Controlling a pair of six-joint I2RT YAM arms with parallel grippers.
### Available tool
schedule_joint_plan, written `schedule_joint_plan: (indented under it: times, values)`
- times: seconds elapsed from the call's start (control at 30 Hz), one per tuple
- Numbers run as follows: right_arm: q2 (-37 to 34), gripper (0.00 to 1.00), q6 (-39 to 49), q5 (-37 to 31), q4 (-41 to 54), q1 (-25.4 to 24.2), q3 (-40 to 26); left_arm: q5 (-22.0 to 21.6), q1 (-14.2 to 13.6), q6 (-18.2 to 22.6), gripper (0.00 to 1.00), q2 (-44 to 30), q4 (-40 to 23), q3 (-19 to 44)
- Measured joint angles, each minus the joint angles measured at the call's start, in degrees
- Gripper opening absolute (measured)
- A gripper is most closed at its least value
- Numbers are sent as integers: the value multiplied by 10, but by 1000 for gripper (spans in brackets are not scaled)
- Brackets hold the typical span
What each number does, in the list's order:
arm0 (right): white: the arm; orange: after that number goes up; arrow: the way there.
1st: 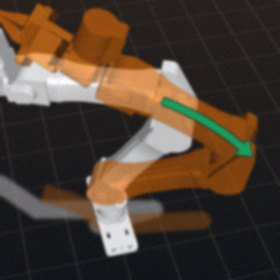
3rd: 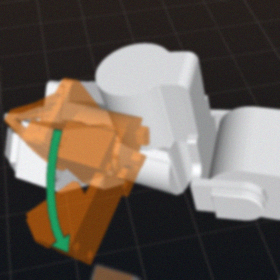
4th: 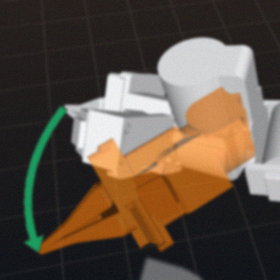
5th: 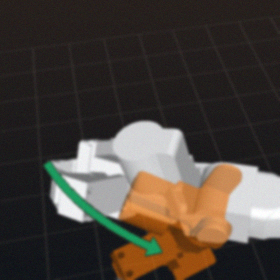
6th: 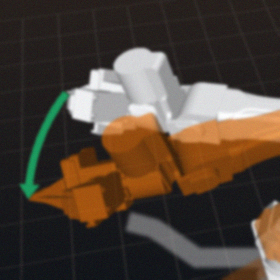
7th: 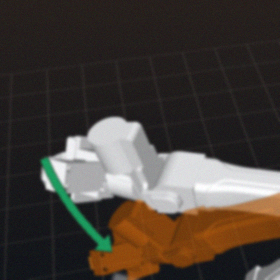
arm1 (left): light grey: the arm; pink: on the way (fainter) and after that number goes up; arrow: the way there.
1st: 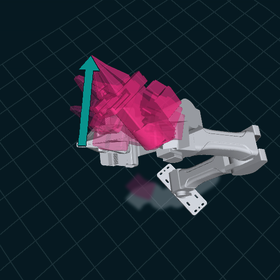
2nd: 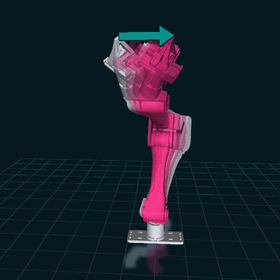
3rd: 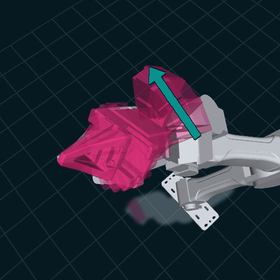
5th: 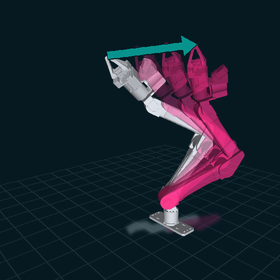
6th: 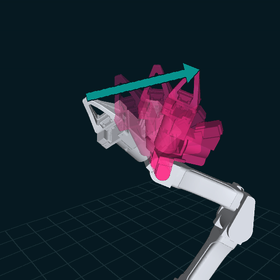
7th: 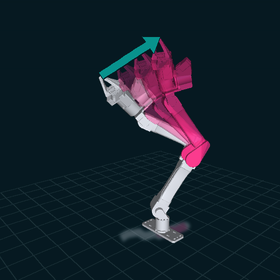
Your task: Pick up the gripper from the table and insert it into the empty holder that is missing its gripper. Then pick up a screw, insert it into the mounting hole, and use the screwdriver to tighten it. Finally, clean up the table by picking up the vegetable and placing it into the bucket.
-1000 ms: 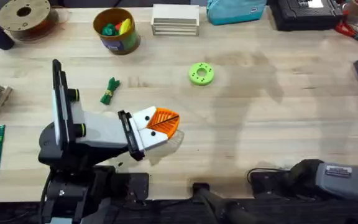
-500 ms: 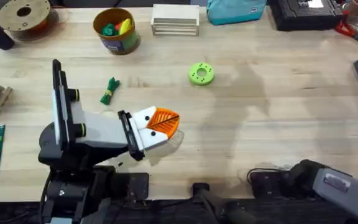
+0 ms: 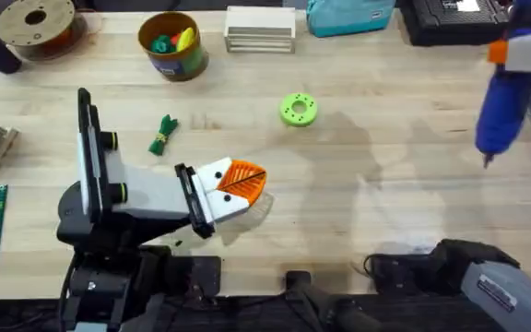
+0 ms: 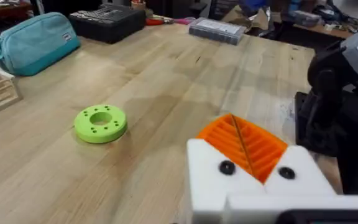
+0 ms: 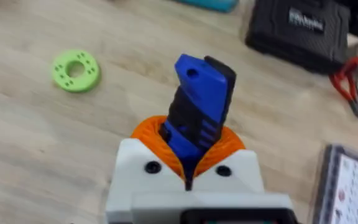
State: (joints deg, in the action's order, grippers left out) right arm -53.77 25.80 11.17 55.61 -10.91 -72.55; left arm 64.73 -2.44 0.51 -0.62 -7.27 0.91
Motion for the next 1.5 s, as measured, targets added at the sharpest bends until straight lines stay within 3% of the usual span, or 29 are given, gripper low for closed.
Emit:
schedule_joint_plan:
  times: [0.37, 0.67, 0.9, 1.17, 1.37, 1.5]
  values:
    - [-46, 12, -1, 115, -86, 13, 0, 0, 0, 0, 4, 0, 0, 0]
    - [-80, 9, -2, 357, -303, 13, 1, 0, 0, 0, 4, 0, 0, 0]
    - [-135, 9, 15, 492, -438, 26, 1, 0, 0, 0, 4, 0, 0, 0]
    - [-169, 9, 32, 530, -462, 29, 1, 0, 0, 0, 4, 0, 0, 0]
    - [-120, 9, 34, 534, -446, 29, 1, 0, 0, 0, 4, 0, 0, 0]
    - [-66, 9, 36, 528, -383, 29, 1, 0, 0, 0, 4, 0, 0, 0]
